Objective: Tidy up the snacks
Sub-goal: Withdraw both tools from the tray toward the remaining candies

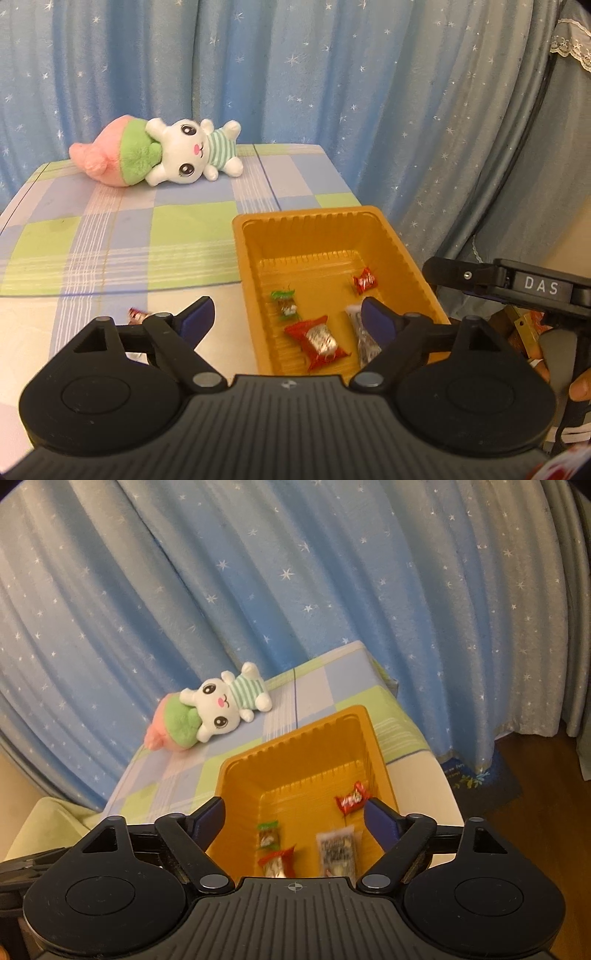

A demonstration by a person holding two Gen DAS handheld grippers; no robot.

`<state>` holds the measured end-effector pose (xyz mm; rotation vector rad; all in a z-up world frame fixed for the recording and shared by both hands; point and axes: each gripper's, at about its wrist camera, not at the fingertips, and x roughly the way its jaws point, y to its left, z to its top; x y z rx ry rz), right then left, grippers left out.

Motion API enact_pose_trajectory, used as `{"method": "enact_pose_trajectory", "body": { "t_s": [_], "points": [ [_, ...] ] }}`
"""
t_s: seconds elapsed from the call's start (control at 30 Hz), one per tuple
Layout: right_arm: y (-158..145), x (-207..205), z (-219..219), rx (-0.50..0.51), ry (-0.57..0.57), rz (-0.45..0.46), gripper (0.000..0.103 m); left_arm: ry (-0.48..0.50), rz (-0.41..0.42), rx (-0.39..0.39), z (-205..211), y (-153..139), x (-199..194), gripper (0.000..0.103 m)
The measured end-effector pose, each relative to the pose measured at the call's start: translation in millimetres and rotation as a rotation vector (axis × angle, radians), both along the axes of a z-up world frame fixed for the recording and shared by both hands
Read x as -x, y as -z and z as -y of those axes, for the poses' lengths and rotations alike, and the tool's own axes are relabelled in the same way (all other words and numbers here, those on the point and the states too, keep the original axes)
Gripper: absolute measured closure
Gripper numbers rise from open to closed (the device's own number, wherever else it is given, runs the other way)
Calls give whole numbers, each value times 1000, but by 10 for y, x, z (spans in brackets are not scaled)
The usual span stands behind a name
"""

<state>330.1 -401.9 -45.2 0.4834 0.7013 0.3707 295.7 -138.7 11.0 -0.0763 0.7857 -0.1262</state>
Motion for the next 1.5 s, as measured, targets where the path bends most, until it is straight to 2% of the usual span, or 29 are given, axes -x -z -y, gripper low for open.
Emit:
{"method": "enact_pose_trajectory", "body": {
  "t_s": [0.37,0.63,0.93,1.27,1.5],
  "points": [
    [27,579,-278,76,-52,-7,10,-56,-3,26,-528,4,564,18],
    [117,861,-618,110,-122,-54,9,-98,-39,27,-981,103,886,18],
    [128,1053,-1185,206,-227,-15,9,-127,-69,29,-1467,207,1159,18],
    [251,1179,-1948,238,-347,-15,10,-91,-70,-7,-1895,322,1258,18],
    [387,1171,-2241,259,-301,-59,11,-24,-57,-51,-2084,449,1231,18]
  ]
}}
